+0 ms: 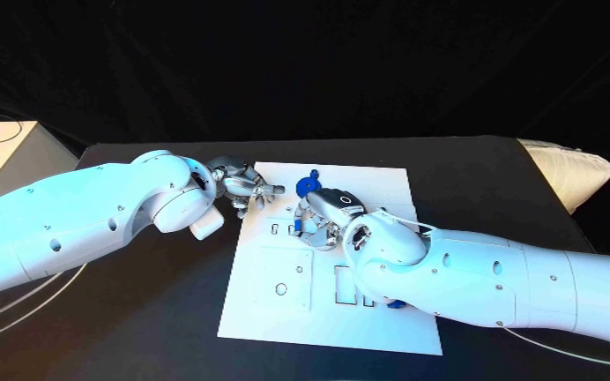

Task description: Assemble the parts on the task board

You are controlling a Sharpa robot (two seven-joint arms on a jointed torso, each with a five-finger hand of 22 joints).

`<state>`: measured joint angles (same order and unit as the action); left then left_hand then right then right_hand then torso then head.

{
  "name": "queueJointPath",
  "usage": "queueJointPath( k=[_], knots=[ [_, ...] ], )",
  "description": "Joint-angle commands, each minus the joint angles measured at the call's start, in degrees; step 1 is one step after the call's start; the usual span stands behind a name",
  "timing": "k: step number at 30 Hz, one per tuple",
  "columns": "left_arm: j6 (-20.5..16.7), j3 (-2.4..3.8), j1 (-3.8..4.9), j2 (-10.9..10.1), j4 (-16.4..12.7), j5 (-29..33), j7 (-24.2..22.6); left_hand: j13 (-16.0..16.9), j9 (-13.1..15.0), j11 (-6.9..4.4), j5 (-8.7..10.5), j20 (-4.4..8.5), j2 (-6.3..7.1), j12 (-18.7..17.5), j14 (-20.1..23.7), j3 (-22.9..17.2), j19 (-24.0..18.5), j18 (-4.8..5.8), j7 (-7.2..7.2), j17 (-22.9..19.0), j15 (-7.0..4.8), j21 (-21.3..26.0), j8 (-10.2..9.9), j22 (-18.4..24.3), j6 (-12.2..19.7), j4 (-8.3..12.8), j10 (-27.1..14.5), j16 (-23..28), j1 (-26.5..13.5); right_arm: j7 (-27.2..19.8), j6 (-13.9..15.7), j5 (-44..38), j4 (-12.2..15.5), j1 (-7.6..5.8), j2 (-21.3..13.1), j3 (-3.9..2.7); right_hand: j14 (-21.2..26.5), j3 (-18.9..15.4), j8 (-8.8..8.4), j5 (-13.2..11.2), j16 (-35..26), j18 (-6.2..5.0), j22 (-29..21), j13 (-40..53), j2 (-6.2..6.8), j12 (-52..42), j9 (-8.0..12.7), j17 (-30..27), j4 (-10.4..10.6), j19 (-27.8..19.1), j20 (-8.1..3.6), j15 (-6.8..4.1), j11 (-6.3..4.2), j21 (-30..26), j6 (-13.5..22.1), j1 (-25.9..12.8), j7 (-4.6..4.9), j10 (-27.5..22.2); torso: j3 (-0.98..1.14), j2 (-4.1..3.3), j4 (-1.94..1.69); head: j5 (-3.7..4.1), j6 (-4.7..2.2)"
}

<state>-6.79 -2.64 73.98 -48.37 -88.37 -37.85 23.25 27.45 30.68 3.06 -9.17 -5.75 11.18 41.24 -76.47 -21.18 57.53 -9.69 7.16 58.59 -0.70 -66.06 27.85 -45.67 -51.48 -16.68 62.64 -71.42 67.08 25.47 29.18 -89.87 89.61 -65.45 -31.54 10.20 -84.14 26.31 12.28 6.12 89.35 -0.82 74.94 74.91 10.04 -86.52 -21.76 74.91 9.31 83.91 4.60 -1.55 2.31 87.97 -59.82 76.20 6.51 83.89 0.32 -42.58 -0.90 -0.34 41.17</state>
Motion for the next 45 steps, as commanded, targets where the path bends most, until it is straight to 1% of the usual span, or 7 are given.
queueJointPath(
  k=[1,12,21,31,39,42,45],
  knots=[
    [1.60,0.00,0.12,0.03,-0.07,-0.35,0.38,-0.07,0.05,-0.16,-0.37,0.00,-0.62,-0.01,0.45,0.33,-0.37,0.49,-0.08,-0.05,0.13,0.40,0.17,0.05,0.51,0.02,-0.34,0.31,-0.15,-0.28,0.32,-0.90,-0.18,0.18,0.08,0.05,-5.31,0.14,0.38,0.22,-0.26,0.17,13.68,12.03,0.33,0.37,0.03,12.87,-0.05,4.68,-0.32,-0.41,-0.43,-0.33,0.04,-0.41,-0.08,3.55,0.03,-0.05,-0.01,-0.07,0.03],
    [1.81,-0.02,0.11,0.05,-0.06,-0.51,0.49,-0.10,0.14,-0.12,-0.37,-0.02,-0.68,-0.04,0.52,0.40,-0.44,0.48,-0.05,-0.15,0.16,0.45,0.17,0.13,0.59,0.02,-0.43,0.39,-0.16,-0.85,0.25,-0.29,-0.43,0.28,0.01,0.08,-5.27,0.09,0.21,0.19,-0.34,0.09,13.51,11.72,0.86,0.80,0.13,12.68,-0.03,4.50,-0.26,-0.28,-0.24,-0.66,0.76,-0.83,0.17,3.26,-0.02,0.05,0.03,-0.17,0.39],
    [2.47,-0.05,0.11,0.04,0.08,-0.47,0.60,-0.11,0.23,-0.10,-0.38,-0.03,-0.76,-0.06,0.45,0.43,-0.32,0.52,-0.04,0.05,0.18,0.36,0.20,-0.04,0.62,0.02,-0.49,0.30,-0.14,-1.29,-0.01,0.06,-0.60,0.29,0.03,0.11,-5.19,-0.21,-0.07,-0.35,-0.49,-0.10,13.10,10.71,2.25,2.14,0.33,12.38,-0.44,4.08,0.00,0.06,0.16,-1.41,1.92,-0.93,0.64,2.30,-0.04,0.04,0.02,-0.18,0.49],
    [3.58,-0.08,0.11,0.09,0.29,-0.40,0.86,-0.12,0.25,-0.10,-0.37,-0.04,-0.75,-0.07,0.46,0.46,-0.33,0.52,-0.03,0.03,0.18,0.37,0.20,-0.03,0.62,0.01,-0.50,0.32,-0.15,-1.60,0.43,0.20,-0.73,0.29,0.16,0.18,-4.98,-1.00,-0.51,-1.20,-0.87,-0.44,12.38,9.24,3.30,4.10,0.64,11.56,-0.20,3.34,0.41,0.53,0.70,-2.75,3.40,-1.46,1.24,0.90,-0.03,0.01,-0.02,-0.10,0.59],
    [3.97,-0.11,0.11,0.13,0.37,-0.40,1.10,-0.13,0.32,-0.08,-0.36,-0.05,-0.75,-0.08,0.47,0.53,-0.34,0.52,-0.02,0.03,0.20,0.39,0.22,-0.02,0.65,0.01,-0.54,0.33,-0.16,-1.65,1.38,0.21,-0.69,0.29,0.14,0.21,-4.88,-1.64,-0.76,-2.09,-1.05,-0.59,12.07,8.82,3.50,4.65,0.82,11.20,0.14,3.02,0.63,0.74,0.95,-3.36,4.27,-1.68,1.50,0.49,-0.03,0.01,0.00,-0.17,0.62],
    [4.12,-0.12,0.10,0.15,0.39,-0.40,1.18,-0.13,0.32,-0.08,-0.36,-0.05,-0.75,-0.08,0.47,0.53,-0.34,0.52,-0.02,0.03,0.20,0.39,0.22,-0.02,0.65,0.01,-0.54,0.33,-0.16,-1.73,1.81,0.23,-0.62,0.29,0.10,0.21,-4.84,-2.20,-0.98,-2.59,-1.13,-0.67,11.90,8.41,3.72,5.18,0.96,11.04,0.35,2.86,0.76,0.88,1.10,-3.69,4.94,-1.76,1.66,0.09,-0.02,0.00,-0.01,-0.19,0.59],
    [4.27,-0.14,0.10,0.17,0.41,-0.40,1.27,-0.13,0.36,-0.07,-0.35,-0.06,-0.74,-0.09,0.43,0.58,-0.31,0.53,0.00,0.12,0.21,0.36,0.24,-0.06,0.68,0.00,-0.57,0.28,-0.20,-1.83,2.22,0.33,-0.52,0.30,0.06,0.22,-4.90,-4.49,-1.46,-2.61,-1.05,-0.64,11.95,8.25,4.19,5.33,1.24,11.26,1.36,2.93,1.04,1.17,1.43,-3.66,6.21,-2.45,1.98,-0.08,-0.03,-0.01,-0.02,-0.14,0.63]
  ],
)
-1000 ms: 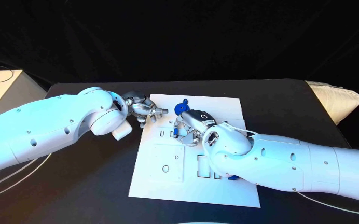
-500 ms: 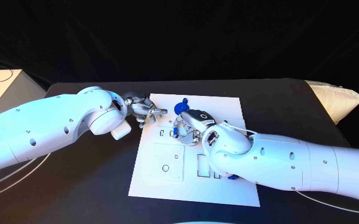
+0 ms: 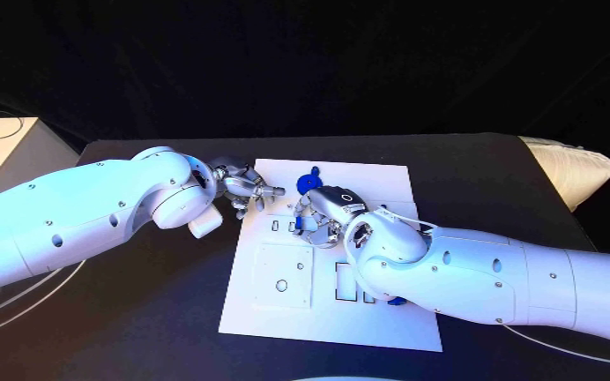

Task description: Assemble the parts on the task board

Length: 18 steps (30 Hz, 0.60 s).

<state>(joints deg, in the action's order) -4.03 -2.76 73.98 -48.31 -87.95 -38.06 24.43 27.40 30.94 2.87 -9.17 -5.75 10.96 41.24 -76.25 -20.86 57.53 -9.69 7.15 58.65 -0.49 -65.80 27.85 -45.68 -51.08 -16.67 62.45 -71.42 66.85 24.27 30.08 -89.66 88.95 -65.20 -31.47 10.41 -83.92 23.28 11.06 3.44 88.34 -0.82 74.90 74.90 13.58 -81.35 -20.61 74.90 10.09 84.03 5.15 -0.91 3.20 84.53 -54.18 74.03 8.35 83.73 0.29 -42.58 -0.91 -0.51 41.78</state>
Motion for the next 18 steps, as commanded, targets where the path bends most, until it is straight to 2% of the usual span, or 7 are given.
queueJointPath(
  k=[1,5,7,10,13,16,18],
  knots=[
    [1.55,-0.01,0.10,0.13,0.00,-0.18,0.12,-0.08,0.10,0.12,-0.35,-0.06,-0.52,-0.09,0.22,0.27,-0.31,0.53,0.01,0.07,0.00,0.10,0.24,-0.06,0.28,-0.02,-0.38,0.28,0.03,-0.67,1.47,0.15,0.16,0.06,-0.03,0.00,-5.12,-2.46,-0.52,0.93,-0.03,-0.64,11.99,8.25,0.71,0.14,0.21,11.29,0.90,2.82,0.59,0.58,0.66,-0.24,1.13,-0.41,0.29,0.08,0.00,-0.02,-0.01,0.03,0.01],
    [1.70,-0.02,0.09,0.18,0.01,-0.18,0.19,-0.08,0.10,0.12,-0.35,-0.06,-0.52,-0.09,0.22,0.27,-0.31,0.53,0.01,0.07,0.00,0.10,0.24,-0.06,0.28,-0.02,-0.38,0.28,0.03,-0.74,2.38,0.20,0.34,0.08,-0.12,0.01,-5.11,-5.51,-0.91,0.42,-0.05,-0.67,11.96,8.12,0.07,0.24,0.41,11.26,1.79,2.79,0.77,0.84,0.87,-0.37,1.89,0.13,0.51,-0.06,-0.01,0.02,-0.01,0.02,-0.02],
    [1.80,-0.04,0.09,0.23,0.02,-0.18,0.23,-0.09,0.14,0.13,-0.34,-0.07,-0.52,-0.09,0.15,0.32,-0.20,0.56,0.01,0.23,0.00,0.02,0.25,-0.21,0.29,-0.02,-0.39,0.19,0.00,-0.79,3.08,0.21,0.55,0.10,-0.26,0.01,-5.12,-13.99,-2.03,-0.19,-0.05,-0.68,11.96,7.82,-1.93,0.40,0.93,11.31,5.42,2.80,1.27,1.33,1.34,-0.57,3.31,3.58,1.16,-0.35,-0.01,0.02,-0.02,0.03,0.00],
    [1.82,-0.06,0.09,0.31,0.00,-0.21,0.29,-0.09,0.14,0.13,-0.34,-0.07,-0.52,-0.09,0.09,0.33,-0.10,0.59,0.02,0.36,0.01,-0.06,0.25,-0.35,0.30,-0.02,-0.40,0.11,-0.01,-1.02,4.13,0.53,1.19,0.19,-0.73,0.00,-5.17,-18.40,-3.61,-0.24,0.05,-0.69,12.00,7.52,-1.66,0.60,1.50,11.53,6.70,2.81,1.57,1.74,2.01,-0.63,5.14,5.47,1.72,-0.63,0.00,0.02,-0.03,0.19,0.12],
    [1.79,-0.08,0.08,0.43,0.05,-0.29,0.43,-0.09,0.17,0.14,-0.33,-0.07,-0.51,-0.09,-0.03,0.36,0.12,0.65,0.02,0.62,0.01,-0.22,0.26,-0.64,0.31,-0.02,-0.40,-0.05,-0.02,-1.89,4.92,1.63,2.34,0.27,-1.75,-0.04,-5.22,-20.35,-4.60,-0.08,0.13,-0.67,12.05,7.31,-1.03,0.79,1.85,11.72,6.82,2.85,1.82,2.08,2.37,-0.58,6.40,6.08,2.21,-0.85,-0.03,0.14,0.01,0.20,0.06],
    [1.90,-0.11,0.08,0.67,0.23,-0.58,0.78,-0.09,0.23,0.14,-0.32,-0.08,-0.51,-0.08,-0.28,0.42,0.50,0.75,0.02,1.11,0.01,-0.51,0.28,-1.14,0.31,-0.03,-0.40,-0.36,-0.04,-6.78,3.81,5.58,3.74,-0.15,-3.55,-0.21,-5.25,-21.39,-5.11,0.06,0.21,-0.64,12.13,7.25,-0.72,0.77,2.06,11.88,6.87,2.92,2.01,2.26,2.56,-0.47,6.92,6.33,2.40,-0.90,-0.07,0.34,0.06,0.18,0.06],
    [2.08,-0.14,0.08,0.91,0.31,-1.18,1.26,0.00,0.95,-0.07,-0.34,-0.02,-0.89,0.31,-2.32,1.00,3.00,1.27,-0.21,4.48,-0.17,-2.46,0.66,-4.08,0.11,-0.04,0.13,-2.74,-0.30,-11.65,2.22,9.51,4.71,-0.88,-5.15,-0.37,-5.35,-20.83,-5.22,0.00,0.39,-0.71,12.02,7.41,-2.04,0.52,2.12,12.28,6.78,2.78,2.11,2.31,2.53,-0.74,6.82,7.24,2.29,-0.77,-0.08,0.32,0.01,0.15,-0.06]
  ],
)
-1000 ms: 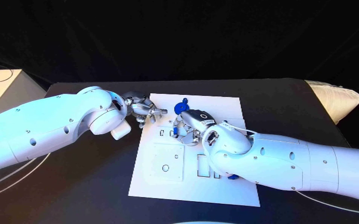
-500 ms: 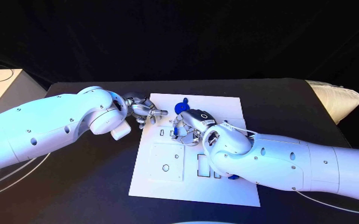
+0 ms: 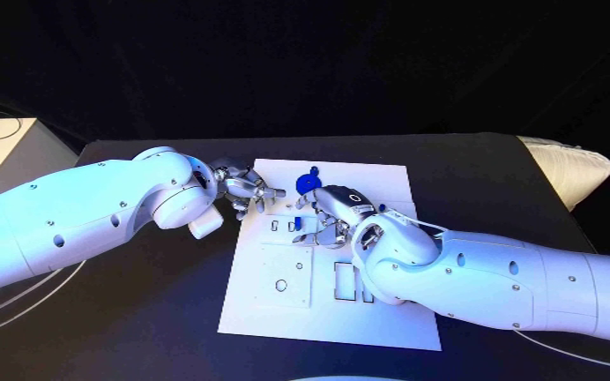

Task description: Assemble the parts on the task board

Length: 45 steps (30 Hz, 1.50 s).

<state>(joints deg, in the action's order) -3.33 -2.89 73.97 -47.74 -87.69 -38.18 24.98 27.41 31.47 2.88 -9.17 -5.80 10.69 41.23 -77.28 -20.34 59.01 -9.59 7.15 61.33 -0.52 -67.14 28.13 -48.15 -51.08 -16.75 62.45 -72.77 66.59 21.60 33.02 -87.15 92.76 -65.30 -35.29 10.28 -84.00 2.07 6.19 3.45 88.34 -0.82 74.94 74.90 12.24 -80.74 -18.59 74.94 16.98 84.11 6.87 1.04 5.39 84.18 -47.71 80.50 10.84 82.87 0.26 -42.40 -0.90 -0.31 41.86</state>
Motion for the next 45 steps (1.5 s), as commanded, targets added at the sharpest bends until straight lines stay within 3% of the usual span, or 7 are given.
queueJointPath(
  k=[1,3,5,10,21,28,45],
  knots=[
    [1.53,-0.03,0.08,0.47,0.07,-1.50,0.92,0.06,0.65,-0.16,-0.35,0.08,-0.74,0.49,-1.97,0.69,2.43,1.37,-0.29,3.01,-0.22,-1.84,0.50,-2.70,0.03,0.03,0.35,-2.22,-0.17,-10.93,-1.36,8.90,1.37,-1.22,-2.12,-0.32,-5.31,0.84,-0.19,-0.01,0.47,-0.83,11.76,7.35,-1.34,-0.07,0.06,12.39,-0.18,2.45,0.41,0.31,0.30,-0.88,-0.09,1.45,-0.23,0.00,-0.05,0.19,-0.02,-0.05,-0.14],
    [1.98,-0.09,0.08,0.92,0.15,-2.92,1.47,0.61,1.56,-0.55,-0.36,0.39,-1.39,1.58,-4.20,1.59,5.64,2.10,-0.69,7.18,-0.59,-4.44,0.91,-6.59,-0.31,-0.02,1.37,-5.03,-1.09,-14.79,-3.27,14.18,2.59,-2.73,-4.38,-0.46,-5.26,2.39,0.44,0.94,0.40,-1.25,10.96,7.08,-3.13,0.18,-0.10,12.24,-0.61,1.55,0.39,0.26,0.20,-2.61,-1.22,3.67,-0.33,-0.39,-0.08,0.42,-0.03,-0.11,-0.12],
    [2.46,-0.17,0.10,1.43,0.36,-4.21,1.91,0.93,2.00,-0.73,-0.37,0.56,-1.74,2.12,-4.86,2.01,6.72,2.36,-0.89,8.50,-0.76,-5.35,1.12,-7.94,-0.50,-0.04,1.71,-5.88,-1.55,-16.43,-4.79,19.23,3.27,-4.42,-6.44,-0.54,-5.23,3.27,1.13,5.32,0.37,-1.31,10.86,7.00,-3.29,0.23,-0.30,12.18,-0.98,1.40,0.24,0.06,-0.04,-2.91,-2.11,5.17,-0.60,-0.59,-0.07,0.60,-0.01,-0.22,-0.09],
    [4.47,-0.35,0.17,2.82,1.40,-6.39,2.73,1.48,2.72,-0.95,-0.42,0.77,-2.41,2.91,-5.17,2.63,7.25,2.49,-1.11,9.10,-0.94,-5.89,1.48,-8.61,-0.73,-0.07,1.98,-6.25,-2.43,-17.63,-7.05,28.78,3.00,-8.06,-10.55,-0.61,-5.23,3.35,1.69,5.74,0.36,-1.32,10.84,6.81,-3.23,0.41,-0.46,12.18,-0.77,1.37,0.17,-0.02,-0.15,-2.99,-2.59,5.01,-0.74,-0.81,-0.14,1.14,0.11,-0.44,0.25],
    [11.75,-1.57,2.25,7.27,5.20,-10.68,3.85,2.79,5.28,-1.23,-0.55,1.04,-3.70,4.64,-4.99,4.01,6.84,2.45,-1.50,9.14,-1.21,-5.90,3.02,-8.44,-0.69,-0.12,1.49,-6.10,-4.49,-18.53,-8.26,35.34,0.65,-13.06,-16.10,-1.08,-5.20,3.21,2.17,5.95,0.33,-1.32,10.85,6.66,-3.02,0.55,-0.60,12.11,-0.55,1.37,0.09,-0.11,-0.25,-3.01,-2.87,4.58,-0.86,-0.96,0.32,1.42,-0.06,-1.26,0.90],
    [14.14,-1.94,2.75,10.28,7.25,-12.64,4.27,3.20,6.40,-1.10,-0.25,0.97,-4.00,5.03,-4.56,5.39,6.27,2.35,-1.37,8.62,-1.08,-5.57,3.30,-7.93,0.09,-0.09,0.73,-5.62,-6.38,-18.26,-8.55,37.01,-2.18,-14.45,-16.53,-1.13,-5.20,3.14,2.27,6.02,0.33,-1.34,10.82,6.61,-2.95,0.60,-0.62,12.11,-0.48,1.34,0.07,-0.13,-0.27,-3.08,-2.86,4.37,-0.87,-1.01,0.60,1.33,-0.25,-1.21,1.23],
    [18.34,-2.50,2.88,14.74,10.90,-18.16,5.01,3.37,6.89,-1.08,-0.47,0.94,-4.23,5.20,-4.64,5.47,6.39,2.40,-1.34,8.97,-1.06,-5.68,3.38,-8.17,0.46,-0.02,0.41,-5.77,-5.78,-17.06,-6.95,37.46,-5.13,-15.33,-16.55,-1.13,-4.59,2.80,2.94,6.37,-0.70,-1.70,10.10,5.72,-2.98,1.53,-0.74,10.01,-0.35,0.56,-0.07,-0.26,-0.40,-4.69,-2.68,3.04,-1.00,-1.77,0.47,1.26,-0.12,-1.36,1.80]
  ],
)
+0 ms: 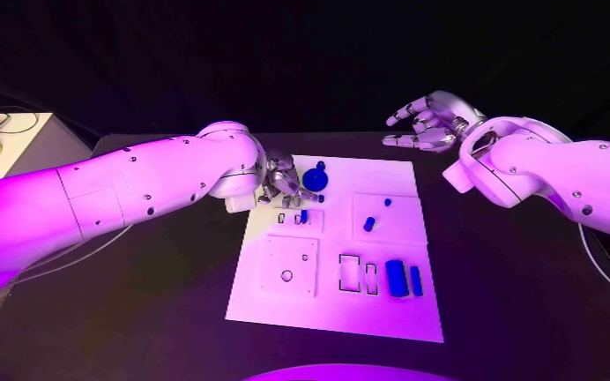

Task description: Assemble the parts on the task board

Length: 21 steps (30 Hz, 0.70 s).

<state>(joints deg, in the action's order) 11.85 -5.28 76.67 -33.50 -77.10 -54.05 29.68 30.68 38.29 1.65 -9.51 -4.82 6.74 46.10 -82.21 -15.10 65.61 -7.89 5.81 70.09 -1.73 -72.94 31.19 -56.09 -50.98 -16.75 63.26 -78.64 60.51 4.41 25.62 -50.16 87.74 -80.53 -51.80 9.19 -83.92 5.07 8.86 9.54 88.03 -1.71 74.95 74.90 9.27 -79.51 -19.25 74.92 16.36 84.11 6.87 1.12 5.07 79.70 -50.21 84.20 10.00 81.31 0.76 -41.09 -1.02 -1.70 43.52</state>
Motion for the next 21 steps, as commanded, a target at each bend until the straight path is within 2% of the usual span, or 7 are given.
queueJointPath(
  k=[1,8,14,21],
  knots=[
    [3.30,-0.20,0.17,0.64,0.42,-2.33,0.33,0.10,0.08,0.15,-0.13,-0.04,-0.27,0.34,0.29,0.24,-0.20,0.70,0.00,0.20,0.15,0.12,0.32,-0.23,0.36,-0.02,-0.40,0.10,0.29,0.17,0.48,0.47,-0.13,-0.13,-0.06,-0.04,-4.68,-0.20,0.27,0.27,-0.39,-0.81,10.09,5.72,-0.02,0.30,-0.09,10.03,0.28,0.56,-0.07,-0.34,-0.07,-0.21,-0.18,-0.66,-0.17,-0.21,-0.01,-0.08,0.04,0.00,0.16],
    [3.78,-0.50,0.17,1.13,1.02,-2.94,0.40,0.16,0.20,0.14,-0.13,-0.05,-0.44,0.43,0.12,0.25,0.08,0.79,-0.01,0.60,0.16,-0.09,0.37,-0.63,0.35,-0.05,-0.40,-0.13,0.31,0.32,0.61,0.47,-0.23,-0.21,-0.15,-0.03,-4.68,-0.20,0.27,0.27,-0.39,-0.81,10.09,5.72,-0.02,0.30,-0.09,10.03,0.28,0.56,-0.07,-0.34,-0.07,-0.21,-0.18,-0.66,-0.17,-0.21,-0.06,-0.10,-0.02,0.08,0.35],
    [4.14,-0.57,0.16,1.35,1.30,-3.03,0.44,0.19,0.26,0.14,-0.14,-0.05,-0.52,0.48,0.08,0.25,0.14,0.80,-0.02,0.69,0.15,-0.14,0.41,-0.71,0.35,-0.03,-0.40,-0.19,0.35,0.34,0.60,0.48,-0.46,-0.22,0.06,-0.02,-4.65,-0.23,0.37,0.30,-0.44,-0.80,10.12,5.74,-0.03,0.27,-0.11,9.94,0.27,0.59,-0.09,-0.36,-0.10,-0.16,-0.21,-0.78,-0.20,-0.16,-0.02,-0.14,-0.08,-0.01,0.47],
    [5.34,-0.82,0.14,1.74,1.32,-2.38,0.48,0.28,0.44,0.12,-0.17,-0.06,-0.68,0.60,0.05,0.24,0.14,0.80,-0.05,0.77,0.14,-0.16,0.48,-0.73,0.36,0.02,-0.41,-0.25,0.57,0.41,0.63,0.47,-0.65,-0.21,0.31,-0.01,-4.61,-0.21,0.45,0.34,-0.51,-0.83,10.06,5.71,-0.08,0.29,-0.13,9.80,0.24,0.54,-0.10,-0.39,-0.12,-0.28,-0.24,-0.83,-0.22,-0.16,-0.13,-0.09,-0.02,-0.01,0.56]
  ],
)
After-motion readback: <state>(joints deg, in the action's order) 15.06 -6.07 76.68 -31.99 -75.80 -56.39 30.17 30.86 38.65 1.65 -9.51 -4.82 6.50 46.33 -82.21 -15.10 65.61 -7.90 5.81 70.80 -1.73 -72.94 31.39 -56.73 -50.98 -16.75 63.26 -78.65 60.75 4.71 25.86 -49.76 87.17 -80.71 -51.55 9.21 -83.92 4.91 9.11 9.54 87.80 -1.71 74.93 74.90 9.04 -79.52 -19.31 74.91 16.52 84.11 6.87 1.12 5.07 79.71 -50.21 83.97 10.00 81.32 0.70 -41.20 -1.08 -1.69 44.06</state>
